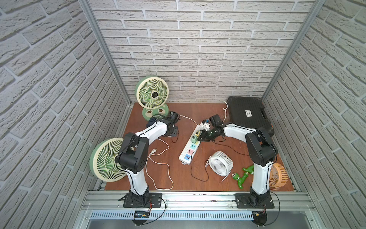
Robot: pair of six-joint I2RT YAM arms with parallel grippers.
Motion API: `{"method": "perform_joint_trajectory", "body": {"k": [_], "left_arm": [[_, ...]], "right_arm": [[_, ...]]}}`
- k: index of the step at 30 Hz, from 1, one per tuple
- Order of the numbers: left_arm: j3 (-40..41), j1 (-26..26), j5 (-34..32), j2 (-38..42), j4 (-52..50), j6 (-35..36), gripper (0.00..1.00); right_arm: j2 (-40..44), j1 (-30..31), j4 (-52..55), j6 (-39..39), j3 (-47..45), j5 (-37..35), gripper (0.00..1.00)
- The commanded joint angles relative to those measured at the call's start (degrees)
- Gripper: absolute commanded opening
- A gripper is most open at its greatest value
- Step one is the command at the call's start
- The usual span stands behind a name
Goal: Unplug the desk fan from the power strip
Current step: Place the plug at the center of the board.
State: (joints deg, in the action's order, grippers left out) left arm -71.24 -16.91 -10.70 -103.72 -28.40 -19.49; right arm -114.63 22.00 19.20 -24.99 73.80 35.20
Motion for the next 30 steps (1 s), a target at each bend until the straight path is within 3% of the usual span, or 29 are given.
{"method": "perform_joint_trajectory", "body": {"k": [1,13,30], "left_arm": [[-1.7,0.7,0.6,-0.9,1.9,0.2,0.09],[-1.0,1.0,1.0,-0.2,2.4,0.2,0.43],[-0.4,-1.2,1.5,7.7,0.8,0.5,0.5]], "right_arm": [[-1.2,0.7,2.7,0.8,-2.3,-6.0,0.04],[-1.0,0.7,2.5,0.7,-2.5,-5.9,0.04],[-0.9,0.7,1.9,0.4,-2.6,-5.7,0.04]]}}
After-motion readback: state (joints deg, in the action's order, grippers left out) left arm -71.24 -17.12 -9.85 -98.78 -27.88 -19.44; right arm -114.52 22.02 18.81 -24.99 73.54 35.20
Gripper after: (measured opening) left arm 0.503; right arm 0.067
